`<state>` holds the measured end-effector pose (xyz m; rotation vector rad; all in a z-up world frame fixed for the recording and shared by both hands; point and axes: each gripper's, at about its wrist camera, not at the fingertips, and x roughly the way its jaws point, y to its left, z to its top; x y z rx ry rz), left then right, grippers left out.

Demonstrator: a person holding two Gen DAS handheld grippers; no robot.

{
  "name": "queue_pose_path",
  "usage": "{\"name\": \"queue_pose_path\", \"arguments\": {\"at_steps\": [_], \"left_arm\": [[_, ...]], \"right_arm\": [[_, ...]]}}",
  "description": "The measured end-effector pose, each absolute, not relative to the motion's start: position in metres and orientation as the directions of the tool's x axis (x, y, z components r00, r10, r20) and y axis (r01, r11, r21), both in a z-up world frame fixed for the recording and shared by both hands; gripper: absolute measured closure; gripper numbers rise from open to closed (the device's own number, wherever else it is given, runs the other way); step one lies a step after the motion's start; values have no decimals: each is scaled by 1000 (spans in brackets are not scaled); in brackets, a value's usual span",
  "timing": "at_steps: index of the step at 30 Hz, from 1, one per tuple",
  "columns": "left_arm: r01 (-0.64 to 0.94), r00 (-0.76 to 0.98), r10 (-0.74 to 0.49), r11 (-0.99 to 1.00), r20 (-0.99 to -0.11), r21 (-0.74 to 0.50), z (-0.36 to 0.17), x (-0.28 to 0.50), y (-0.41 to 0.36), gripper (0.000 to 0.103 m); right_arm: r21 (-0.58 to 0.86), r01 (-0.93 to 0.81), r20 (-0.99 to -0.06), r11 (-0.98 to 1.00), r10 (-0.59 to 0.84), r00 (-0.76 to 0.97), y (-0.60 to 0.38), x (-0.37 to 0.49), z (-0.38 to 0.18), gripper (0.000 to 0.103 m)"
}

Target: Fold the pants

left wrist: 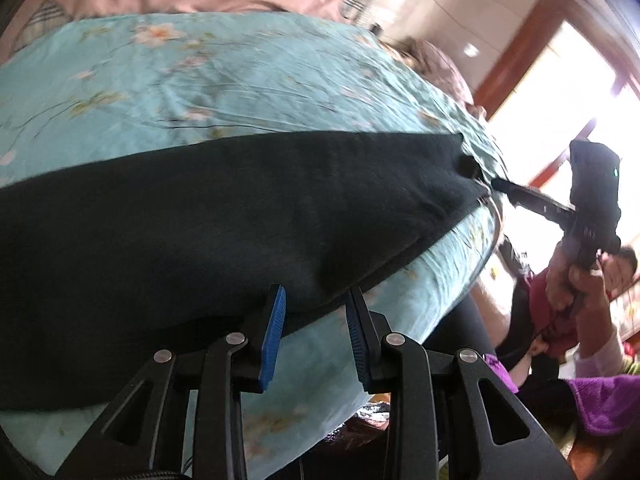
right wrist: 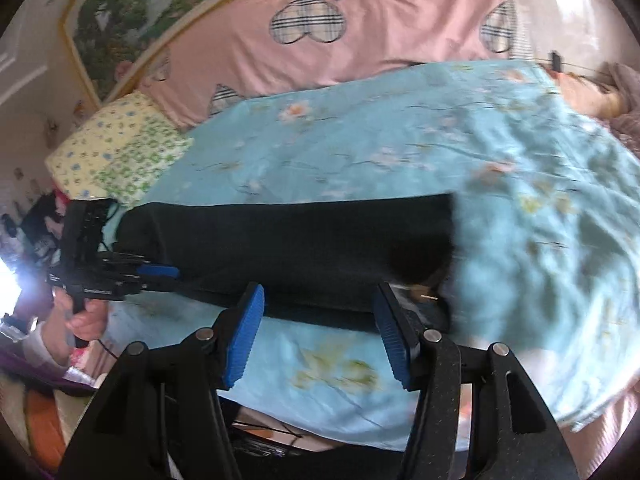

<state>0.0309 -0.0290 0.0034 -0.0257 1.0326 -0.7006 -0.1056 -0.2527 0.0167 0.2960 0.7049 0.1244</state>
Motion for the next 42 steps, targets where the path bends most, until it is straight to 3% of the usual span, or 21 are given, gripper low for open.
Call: {"name": "queue_pose_path", "arguments": {"at_steps": [8, 26, 35, 42], "left_arm": [[303, 416, -503, 862, -758, -405, 0, 23, 47, 68], [-59, 550, -363, 881, -752, -469, -8, 16, 189, 68], [-265, 550, -253, 851, -796, -453, -20, 36, 248, 67], [-353, 556, -187, 829, -810, -434, -21, 55, 284, 67]], "right_arm": [[348, -190, -585, 918, 371, 721, -184, -67, 12, 45], [344, -422, -571, 839, 544, 615, -77, -7, 11, 45], [297, -511, -595, 806, 575, 562, -25, 18, 6, 45], [151, -563, -679, 812, 499, 538, 12, 37, -11, 48]]}}
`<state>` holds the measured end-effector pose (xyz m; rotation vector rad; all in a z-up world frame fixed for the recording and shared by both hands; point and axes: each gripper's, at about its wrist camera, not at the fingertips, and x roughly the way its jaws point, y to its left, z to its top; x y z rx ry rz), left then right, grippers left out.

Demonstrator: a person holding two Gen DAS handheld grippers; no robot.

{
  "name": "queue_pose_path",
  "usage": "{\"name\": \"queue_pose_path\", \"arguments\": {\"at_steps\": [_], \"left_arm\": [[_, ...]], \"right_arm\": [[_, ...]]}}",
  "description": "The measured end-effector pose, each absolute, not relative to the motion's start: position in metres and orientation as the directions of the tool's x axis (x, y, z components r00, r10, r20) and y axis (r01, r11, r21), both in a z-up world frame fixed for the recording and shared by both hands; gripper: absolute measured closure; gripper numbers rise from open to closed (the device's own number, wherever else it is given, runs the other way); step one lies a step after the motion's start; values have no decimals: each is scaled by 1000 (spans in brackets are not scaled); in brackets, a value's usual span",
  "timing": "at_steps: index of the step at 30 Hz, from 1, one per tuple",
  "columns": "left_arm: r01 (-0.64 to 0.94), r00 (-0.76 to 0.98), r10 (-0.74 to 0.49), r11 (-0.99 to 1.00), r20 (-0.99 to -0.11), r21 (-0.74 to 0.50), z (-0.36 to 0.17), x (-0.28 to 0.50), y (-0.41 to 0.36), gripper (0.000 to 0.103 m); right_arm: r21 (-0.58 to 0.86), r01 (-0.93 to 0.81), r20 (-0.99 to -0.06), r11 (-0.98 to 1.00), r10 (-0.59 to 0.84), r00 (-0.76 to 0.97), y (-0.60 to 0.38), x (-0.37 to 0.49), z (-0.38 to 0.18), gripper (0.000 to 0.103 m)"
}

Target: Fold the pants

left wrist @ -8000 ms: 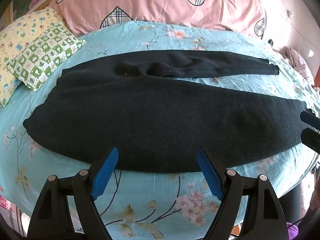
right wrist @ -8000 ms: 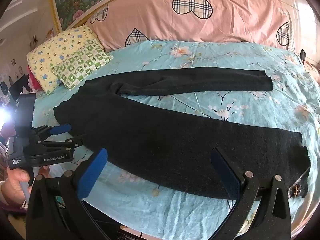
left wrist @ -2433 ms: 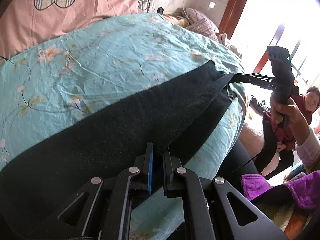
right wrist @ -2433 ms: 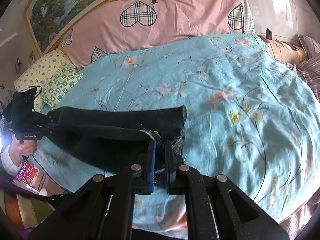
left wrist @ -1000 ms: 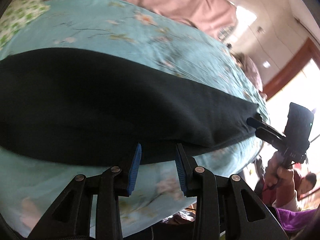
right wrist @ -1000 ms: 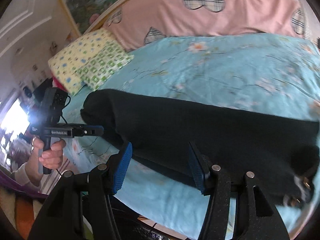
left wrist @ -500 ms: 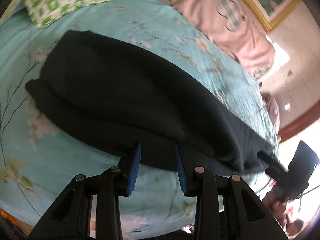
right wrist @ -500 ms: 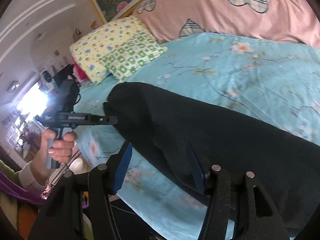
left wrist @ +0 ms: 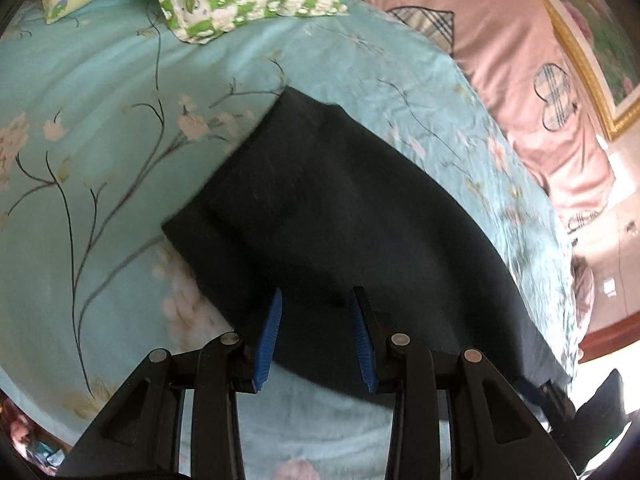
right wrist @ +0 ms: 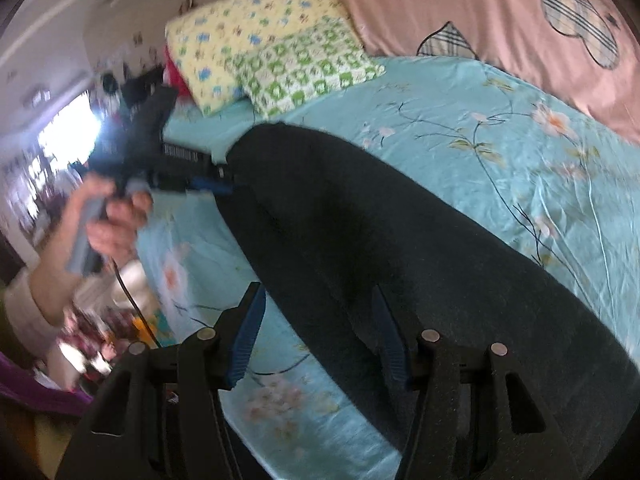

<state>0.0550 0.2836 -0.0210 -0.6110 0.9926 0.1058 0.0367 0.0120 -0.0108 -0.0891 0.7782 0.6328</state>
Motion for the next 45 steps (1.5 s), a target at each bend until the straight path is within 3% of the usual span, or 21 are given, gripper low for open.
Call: {"name": "queue_pose_path", "arguments": {"at_steps": [8, 11, 15, 19, 23, 27, 36, 45], "left_arm": [[-372, 561, -169, 823, -810, -429, -23, 72, 281, 72], [-373, 564, -158, 827, -811, -421, -22, 73, 279, 88], [-354, 582, -167, 829, -796, -432, -15, 71, 279, 98], [-315, 622, -166, 842, -765, -439, 6, 62, 276, 99], [-279, 667, -149, 859, -730, -430, 32, 47, 277, 99], [-260, 681, -150, 865, -717, -429, 35, 35, 283, 99], [-311, 628, -123, 866, -769, -392, -3, 19, 286, 99], [-335, 623, -99, 863, -776, -379, -15, 17, 287, 94]], "right_arm": [[-115, -561, -769, 819, 284, 573, 31, 45, -40, 59], [-58, -547, -768, 835, 313, 559, 23, 50, -37, 60], [-188, -555, -770, 810, 229, 595, 32, 49, -42, 70], [-281, -536, -751, 796, 165, 639, 37, 45, -38, 97], [-108, -526, -699, 843, 312, 643, 17, 38, 3, 97], [-32, -556, -671, 831, 395, 628, 11, 26, 26, 97], [-15, -602, -762, 798, 381, 523, 30, 21, -18, 97], [8, -595, -772, 803, 384, 507, 32, 24, -24, 92]]}}
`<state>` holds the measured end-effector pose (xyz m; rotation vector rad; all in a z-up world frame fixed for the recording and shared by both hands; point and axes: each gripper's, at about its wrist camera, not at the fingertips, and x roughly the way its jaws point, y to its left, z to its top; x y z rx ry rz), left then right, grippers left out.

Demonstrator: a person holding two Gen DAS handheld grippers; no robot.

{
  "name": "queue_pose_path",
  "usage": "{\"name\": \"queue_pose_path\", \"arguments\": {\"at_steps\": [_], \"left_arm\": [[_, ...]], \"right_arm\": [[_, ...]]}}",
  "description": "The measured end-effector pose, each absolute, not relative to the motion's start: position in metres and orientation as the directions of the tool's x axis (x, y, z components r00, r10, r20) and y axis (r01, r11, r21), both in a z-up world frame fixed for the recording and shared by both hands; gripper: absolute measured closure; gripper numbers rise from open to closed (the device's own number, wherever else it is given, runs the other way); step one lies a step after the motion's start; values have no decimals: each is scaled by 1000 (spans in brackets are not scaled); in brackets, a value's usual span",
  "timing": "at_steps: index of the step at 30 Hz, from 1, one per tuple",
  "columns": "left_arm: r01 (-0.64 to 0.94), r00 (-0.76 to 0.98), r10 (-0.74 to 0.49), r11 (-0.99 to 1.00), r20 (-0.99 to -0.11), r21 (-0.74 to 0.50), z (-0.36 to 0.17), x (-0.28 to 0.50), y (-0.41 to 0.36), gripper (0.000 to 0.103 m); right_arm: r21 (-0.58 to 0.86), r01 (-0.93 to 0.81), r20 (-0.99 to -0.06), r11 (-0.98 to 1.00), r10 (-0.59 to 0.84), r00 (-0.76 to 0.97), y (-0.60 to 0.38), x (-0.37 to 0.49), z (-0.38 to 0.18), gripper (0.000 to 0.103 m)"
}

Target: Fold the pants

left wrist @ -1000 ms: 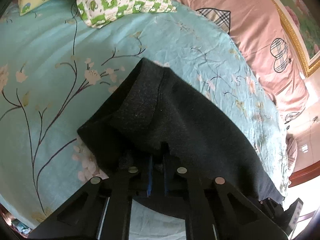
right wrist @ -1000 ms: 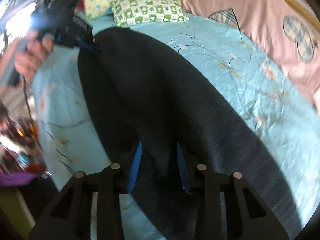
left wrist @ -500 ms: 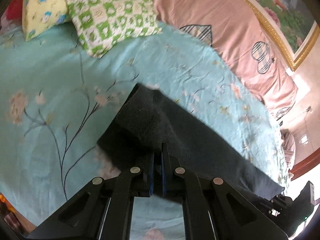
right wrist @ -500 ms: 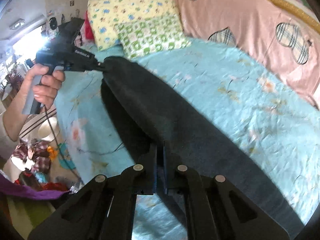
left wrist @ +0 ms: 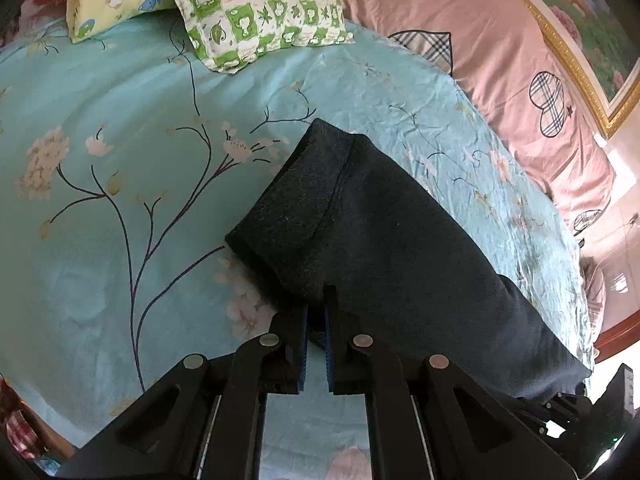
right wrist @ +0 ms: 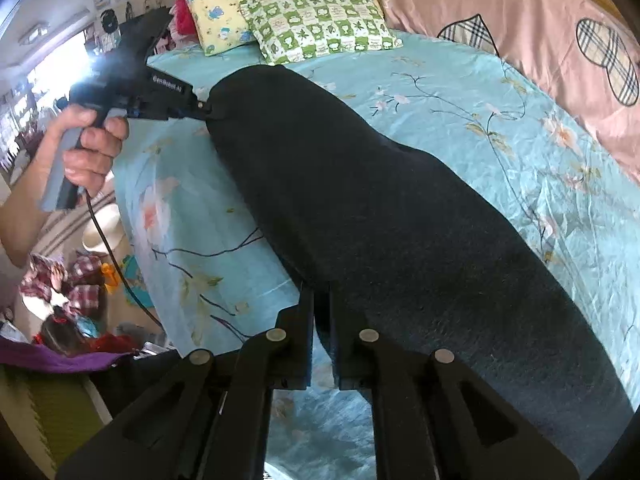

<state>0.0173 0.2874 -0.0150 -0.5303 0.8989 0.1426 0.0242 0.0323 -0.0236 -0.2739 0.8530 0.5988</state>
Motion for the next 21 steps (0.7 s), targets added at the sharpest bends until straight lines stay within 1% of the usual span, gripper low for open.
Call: {"name": "queue_pose_path", "arguments": {"at_steps": [1, 2, 4, 5, 7, 8, 9, 11, 13, 14, 15, 16, 17, 18, 19, 21], "left_arm": [[-336, 623, -91, 866, -777, -371, -13, 16, 286, 92], [-338, 624, -82, 868, -777, -363, -12, 15, 285, 90], [-348, 627, -67, 867, -776, -356, -9, 10, 285, 89], [-353, 627, -66, 864, -777, -358, -8, 9, 285, 88], [-367, 626, -63, 856, -777, -365, -7, 4, 287, 87], [-370, 626, -65, 852, -777, -369, -7, 3, 289, 85], [-376, 625, -65, 848, -778, -373, -8, 1, 290, 81], [-386, 621, -65, 842, -781, -377, -8, 0, 292, 76], [-393, 620, -69, 835, -781, -385, -8, -1, 294, 75], [-396, 620, -73, 830, -781, -392, -8, -2, 295, 70], [-401, 619, -75, 826, -782, -397, -8, -2, 296, 58], [-411, 619, -75, 818, -782, -403, -8, -2, 298, 52], [-417, 623, -75, 811, -779, -411, -8, -3, 299, 49], [-418, 627, -76, 806, -775, -418, -7, -3, 300, 49], [-418, 628, -78, 805, -774, -420, -7, -3, 300, 49], [-419, 628, -80, 804, -774, -423, -6, -2, 301, 49]], "right_arm": [[14, -590, -770, 807, 386, 509, 32, 24, -22, 90], [21, -590, -767, 807, 391, 508, 31, 23, -21, 89], [35, -592, -764, 805, 404, 504, 30, 21, -19, 84], [49, -594, -758, 803, 417, 501, 29, 20, -16, 83], [79, -598, -744, 798, 446, 497, 28, 18, -12, 82], [99, -598, -735, 796, 464, 495, 26, 17, -8, 81], [112, -596, -727, 795, 475, 496, 25, 18, -5, 81], [139, -589, -709, 796, 496, 501, 21, 20, 2, 81], [152, -583, -696, 798, 505, 510, 19, 23, 8, 81], [166, -579, -689, 798, 515, 511, 18, 26, 11, 81], [179, -575, -683, 798, 522, 511, 17, 29, 12, 81], [197, -567, -675, 800, 530, 513, 15, 32, 15, 78], [222, -552, -666, 804, 539, 516, 13, 37, 17, 73], [236, -544, -662, 805, 543, 517, 10, 40, 17, 58], [259, -526, -654, 810, 548, 522, 7, 46, 19, 48], [285, -515, -637, 808, 561, 529, 2, 53, 22, 48]]}}
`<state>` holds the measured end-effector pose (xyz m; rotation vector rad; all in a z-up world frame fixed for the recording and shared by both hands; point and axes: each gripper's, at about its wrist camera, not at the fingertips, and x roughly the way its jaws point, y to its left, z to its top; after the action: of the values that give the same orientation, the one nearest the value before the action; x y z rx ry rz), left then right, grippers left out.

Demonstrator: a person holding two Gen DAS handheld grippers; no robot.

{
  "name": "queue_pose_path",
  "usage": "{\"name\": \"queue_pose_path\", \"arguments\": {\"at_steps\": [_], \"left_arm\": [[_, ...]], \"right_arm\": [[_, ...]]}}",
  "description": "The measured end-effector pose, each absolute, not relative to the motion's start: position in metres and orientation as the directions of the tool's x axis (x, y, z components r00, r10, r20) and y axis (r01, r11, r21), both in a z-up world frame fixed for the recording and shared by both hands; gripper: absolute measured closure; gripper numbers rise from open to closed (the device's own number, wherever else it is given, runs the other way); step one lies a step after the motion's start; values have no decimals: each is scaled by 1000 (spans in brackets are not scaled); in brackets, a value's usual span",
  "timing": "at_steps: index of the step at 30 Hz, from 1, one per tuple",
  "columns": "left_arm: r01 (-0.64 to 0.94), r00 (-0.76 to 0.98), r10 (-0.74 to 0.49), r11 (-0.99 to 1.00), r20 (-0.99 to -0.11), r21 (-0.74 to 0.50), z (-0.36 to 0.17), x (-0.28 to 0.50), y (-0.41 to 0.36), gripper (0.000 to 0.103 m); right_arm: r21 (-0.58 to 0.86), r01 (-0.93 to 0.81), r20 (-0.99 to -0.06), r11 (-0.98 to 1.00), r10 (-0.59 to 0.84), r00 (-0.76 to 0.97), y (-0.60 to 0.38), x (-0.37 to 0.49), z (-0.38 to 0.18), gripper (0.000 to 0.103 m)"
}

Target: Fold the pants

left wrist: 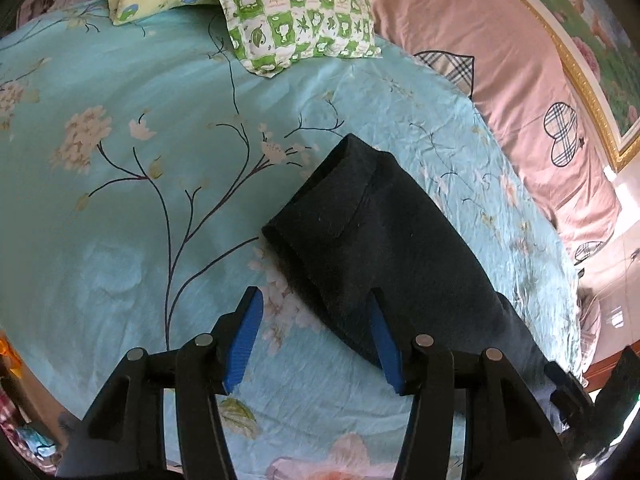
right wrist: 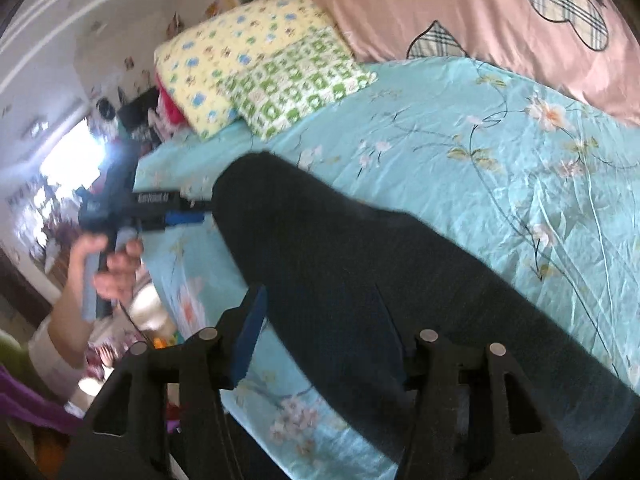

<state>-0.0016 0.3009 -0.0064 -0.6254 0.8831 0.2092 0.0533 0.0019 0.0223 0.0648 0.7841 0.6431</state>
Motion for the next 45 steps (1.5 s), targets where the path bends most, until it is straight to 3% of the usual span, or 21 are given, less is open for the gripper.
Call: {"name": "queue_pose_path", "arguments": {"at_steps": [9, 15, 22, 27, 28, 30, 32, 39, 45], "left_arm": [[-428, 617, -107, 786, -780, -447, -12, 15, 307, 49], [-438, 608, -102, 784, -787, -440, -16, 26, 310, 49], [-440, 596, -116, 781, -795, -444, -29, 36, 315, 49], [-427, 605, -83, 805, -792, -411, -32, 48, 311, 57], [-420, 609, -71, 816, -790, -397, -32, 51, 308, 60], [-397, 617, -64, 835, -784, -381, -28, 53, 301, 78], [-381, 643, -41, 849, -765, -366, -14, 47, 294, 85], [-308, 756, -45, 856, -653, -415, 42, 3, 289, 86], [-315, 722, -48, 866, -690, -389, 23, 10, 299, 86]], "right_arm": [[474, -387, -613, 791, 612, 499, -30, 130, 23, 48], [454, -390, -695, 801, 592, 408, -15, 183, 8, 48], [407, -417, -798, 812, 539, 270, 8, 211, -29, 67], [427, -439, -804, 791, 554, 216, 12, 211, -38, 82], [413, -451, -810, 791, 546, 215, 14, 207, -37, 83], [344, -491, -831, 800, 503, 238, 24, 197, -30, 86], [253, -529, -843, 810, 453, 290, 33, 184, -17, 88], [-200, -537, -762, 819, 214, 611, 60, 148, 30, 92], [-276, -473, -722, 837, 144, 677, 77, 168, 15, 93]]}}
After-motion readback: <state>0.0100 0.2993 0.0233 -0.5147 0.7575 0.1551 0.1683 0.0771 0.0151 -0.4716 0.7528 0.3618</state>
